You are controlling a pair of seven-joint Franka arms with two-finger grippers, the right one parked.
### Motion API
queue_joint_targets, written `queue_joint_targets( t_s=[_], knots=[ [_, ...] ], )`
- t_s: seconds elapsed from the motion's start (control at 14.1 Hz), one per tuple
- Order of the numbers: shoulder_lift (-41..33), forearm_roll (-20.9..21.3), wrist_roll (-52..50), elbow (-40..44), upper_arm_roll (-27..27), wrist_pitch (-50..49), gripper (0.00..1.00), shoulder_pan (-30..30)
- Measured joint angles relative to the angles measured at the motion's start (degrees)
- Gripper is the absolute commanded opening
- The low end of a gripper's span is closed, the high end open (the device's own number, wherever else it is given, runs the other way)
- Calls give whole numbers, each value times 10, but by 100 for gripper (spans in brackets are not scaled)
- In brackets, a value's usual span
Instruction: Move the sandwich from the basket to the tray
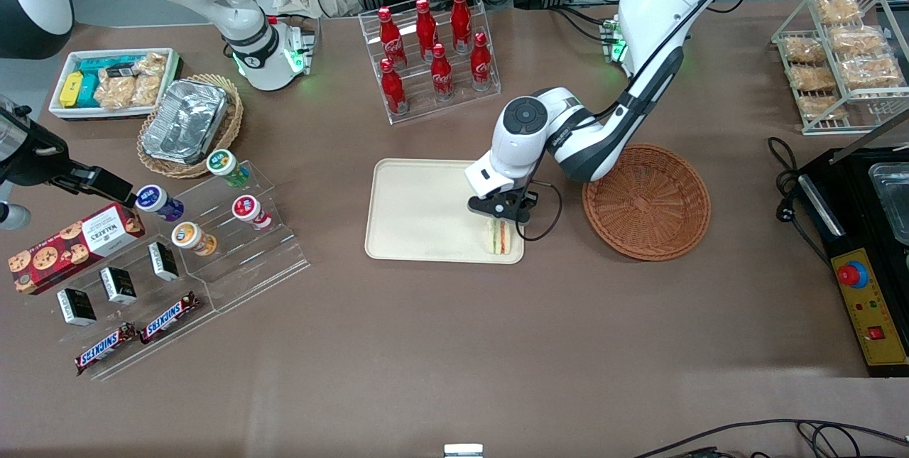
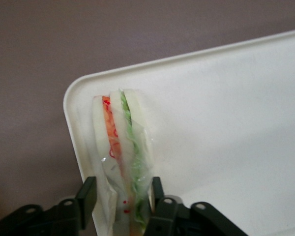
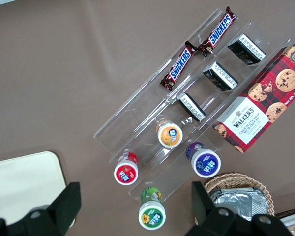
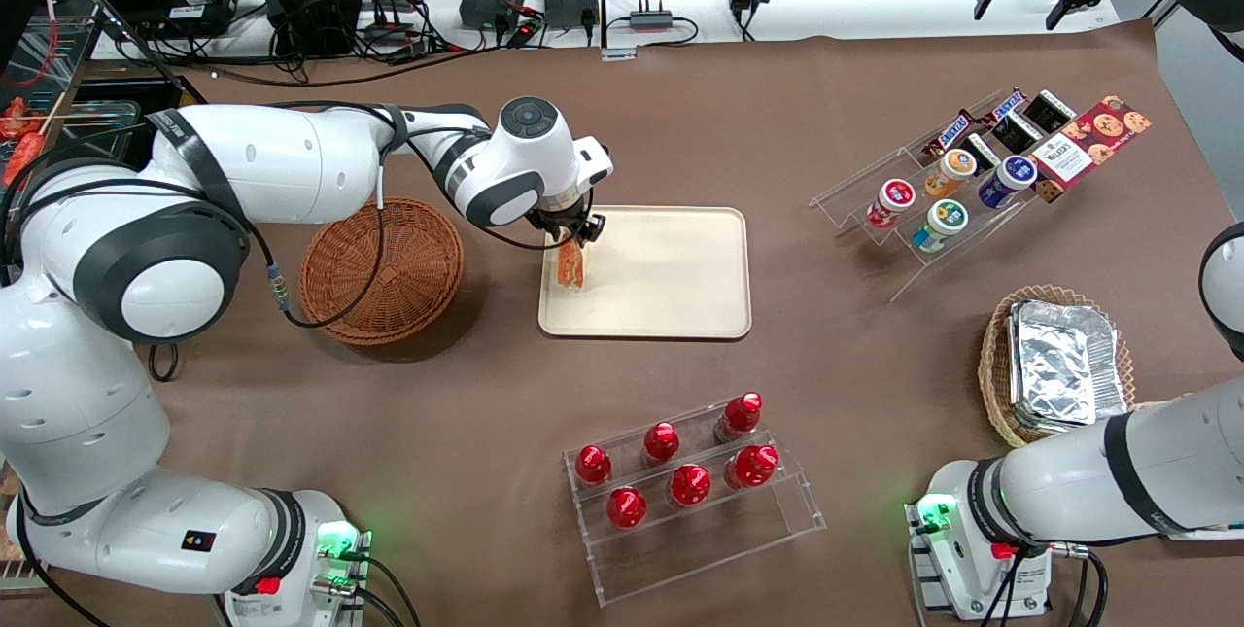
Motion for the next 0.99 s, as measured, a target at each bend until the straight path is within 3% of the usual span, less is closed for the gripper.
queue_joint_targets(
  t_s=[0.43, 0.99],
  knots=[
    [-74, 2, -14, 14, 6, -102, 99, 29],
    [-193, 5, 21, 14, 9, -215, 98, 142]
  ],
)
